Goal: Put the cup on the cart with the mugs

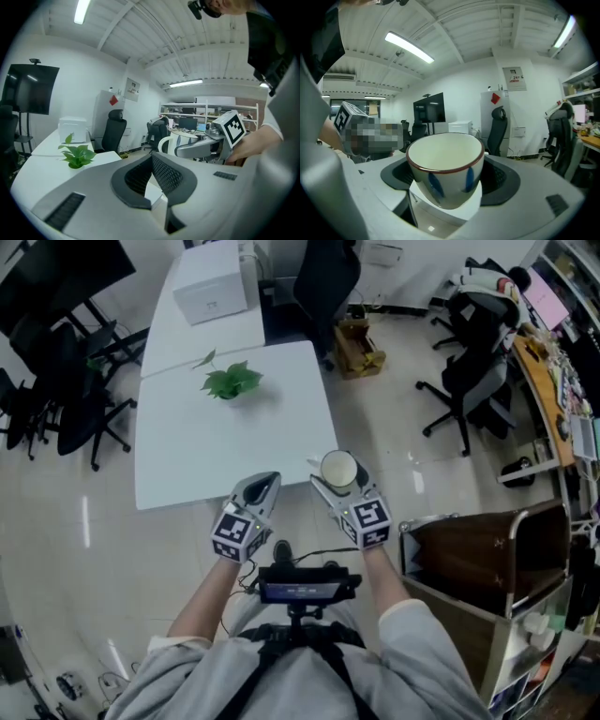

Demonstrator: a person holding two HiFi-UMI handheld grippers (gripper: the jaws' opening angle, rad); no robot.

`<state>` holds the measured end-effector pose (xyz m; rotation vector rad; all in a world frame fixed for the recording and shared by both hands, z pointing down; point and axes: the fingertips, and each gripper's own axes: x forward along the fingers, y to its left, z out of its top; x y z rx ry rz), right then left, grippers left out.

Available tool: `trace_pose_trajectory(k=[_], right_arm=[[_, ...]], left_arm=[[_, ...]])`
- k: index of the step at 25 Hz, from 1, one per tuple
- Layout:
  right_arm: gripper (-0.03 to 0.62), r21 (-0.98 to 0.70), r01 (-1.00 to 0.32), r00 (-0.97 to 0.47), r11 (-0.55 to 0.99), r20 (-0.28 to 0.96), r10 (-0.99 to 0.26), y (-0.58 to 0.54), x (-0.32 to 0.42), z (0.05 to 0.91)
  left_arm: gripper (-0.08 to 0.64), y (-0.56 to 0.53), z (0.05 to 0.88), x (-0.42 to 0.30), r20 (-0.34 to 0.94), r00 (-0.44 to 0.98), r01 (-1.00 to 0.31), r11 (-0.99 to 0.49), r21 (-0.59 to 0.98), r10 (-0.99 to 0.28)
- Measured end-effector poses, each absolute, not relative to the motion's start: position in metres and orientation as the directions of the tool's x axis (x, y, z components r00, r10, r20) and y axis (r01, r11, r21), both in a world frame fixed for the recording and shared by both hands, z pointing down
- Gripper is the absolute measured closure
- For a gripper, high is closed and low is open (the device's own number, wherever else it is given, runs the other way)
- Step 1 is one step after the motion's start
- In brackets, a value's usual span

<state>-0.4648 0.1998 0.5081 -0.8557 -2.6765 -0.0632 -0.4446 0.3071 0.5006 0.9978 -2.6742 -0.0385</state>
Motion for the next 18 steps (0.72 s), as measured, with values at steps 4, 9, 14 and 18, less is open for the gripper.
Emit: trace_pose_trajectory(k=[4, 9, 14, 18], right_arm=[[0.181, -0.052, 0.442, -0.840, 0.895, 0.327, 0.434, 0.166, -0.454, 0.512], [0.180, -0.046, 0.226, -0.912, 0.973, 0.342, 0.228, 0.108, -0.423, 0.514], [0.181, -0.072, 0.006, -0.943, 0.997, 0.331, 0.029, 0.031, -0.350, 0.502], [0.180, -0.079, -0.127, -0.944, 0.989, 0.317, -0.096, -0.015, -0.292, 0.490]], left_arm=[[0.558, 0.274, 0.500, -0.450, 0.243, -0.611, -0.754, 0.647, 0.112, -0.754], [0.558, 0.207, 0.509, -0.444, 0.225, -0.402, -0.895, 0.432, 0.108, -0.888], [0.558, 0.121, 0.497, -0.392, 0.209, -0.209, -0.965, 0.236, 0.115, -0.955], [0.558, 0.072, 0.487, -0.346, 0.191, -0.072, -0.991, 0.092, 0.094, -0.979]])
